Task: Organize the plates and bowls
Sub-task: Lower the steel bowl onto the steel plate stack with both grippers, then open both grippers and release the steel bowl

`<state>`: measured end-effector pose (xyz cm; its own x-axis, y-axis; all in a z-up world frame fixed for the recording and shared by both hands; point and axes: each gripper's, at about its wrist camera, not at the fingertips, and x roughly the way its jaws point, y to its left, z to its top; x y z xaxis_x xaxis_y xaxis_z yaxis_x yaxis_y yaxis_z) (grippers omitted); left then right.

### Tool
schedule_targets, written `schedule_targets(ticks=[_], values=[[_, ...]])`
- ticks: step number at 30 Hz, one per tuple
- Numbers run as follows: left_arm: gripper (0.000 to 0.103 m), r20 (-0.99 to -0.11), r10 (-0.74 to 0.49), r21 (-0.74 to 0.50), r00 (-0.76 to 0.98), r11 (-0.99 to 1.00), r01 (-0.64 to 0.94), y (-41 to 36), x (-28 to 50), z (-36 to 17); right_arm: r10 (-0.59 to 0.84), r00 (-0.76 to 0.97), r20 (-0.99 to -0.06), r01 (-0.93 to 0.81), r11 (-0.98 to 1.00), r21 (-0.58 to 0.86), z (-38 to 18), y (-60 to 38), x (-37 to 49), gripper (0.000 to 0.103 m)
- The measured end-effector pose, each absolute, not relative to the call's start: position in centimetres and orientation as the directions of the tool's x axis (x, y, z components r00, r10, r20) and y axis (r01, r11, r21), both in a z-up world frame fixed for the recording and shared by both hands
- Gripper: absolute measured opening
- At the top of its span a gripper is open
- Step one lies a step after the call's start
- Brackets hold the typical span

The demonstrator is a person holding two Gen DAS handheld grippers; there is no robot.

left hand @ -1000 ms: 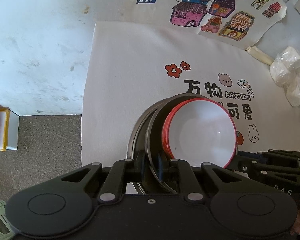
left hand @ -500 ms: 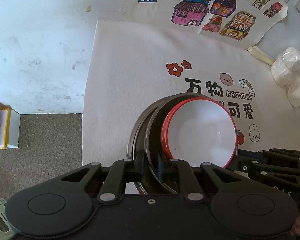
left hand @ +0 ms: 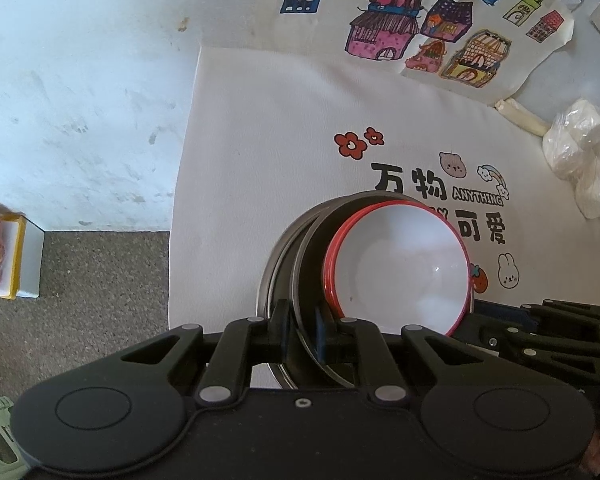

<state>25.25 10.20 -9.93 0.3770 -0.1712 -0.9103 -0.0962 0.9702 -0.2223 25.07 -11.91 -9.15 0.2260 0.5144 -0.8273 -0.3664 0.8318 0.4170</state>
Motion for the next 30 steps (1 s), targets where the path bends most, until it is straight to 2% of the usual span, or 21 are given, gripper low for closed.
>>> schedule_targets(ticks=[6, 13, 18, 20, 25, 27, 29, 30], values=[[0.014, -0.907, -0.168, -0.219, 0.387, 0.971, -0.092, 10.2, 25.0, -9.6, 0.51, 0.243, -0.825, -0.363, 0.837, 0.41, -8.8, -12.1, 24.8, 0.032], [0.026, -0.904, -0.155, -0.21, 0.398, 0.973, -0.098, 10.5, 24.7, -9.3, 0.496, 0.273, -0.824, -0.353, 0.849, 0.394, -8.3, -12.5, 24.3, 0.043], [0.031, -0.903, -0.147, -0.202, 0.405, 0.975, -0.097, 10.6, 24.4, -9.1, 0.492, 0.29, -0.821, -0.367, 0.849, 0.38, -7.7, -12.4, 23.7, 0.045], [0.036, -0.902, -0.135, -0.19, 0.411, 0.977, -0.098, 10.6, 24.2, -9.0, 0.49, 0.299, -0.819, -0.367, 0.851, 0.375, -7.5, -12.4, 23.5, 0.05], [0.067, -0.895, -0.098, -0.158, 0.435, 0.982, -0.104, 11.0, 23.6, -8.8, 0.478, 0.339, -0.81, -0.342, 0.865, 0.367, -6.8, -12.8, 23.0, 0.057], [0.074, -0.886, -0.11, -0.172, 0.451, 0.98, -0.101, 11.1, 23.2, -8.5, 0.473, 0.352, -0.808, -0.34, 0.869, 0.36, -6.4, -12.9, 22.7, 0.06], [0.077, -0.878, -0.111, -0.175, 0.466, 0.98, -0.095, 11.0, 22.8, -8.2, 0.465, 0.37, -0.804, -0.335, 0.874, 0.351, -6.0, -13.1, 22.3, 0.066], [0.082, -0.875, -0.113, -0.178, 0.47, 0.979, -0.095, 10.8, 22.6, -8.1, 0.462, 0.377, -0.803, -0.331, 0.877, 0.349, -5.7, -13.3, 22.1, 0.067]])
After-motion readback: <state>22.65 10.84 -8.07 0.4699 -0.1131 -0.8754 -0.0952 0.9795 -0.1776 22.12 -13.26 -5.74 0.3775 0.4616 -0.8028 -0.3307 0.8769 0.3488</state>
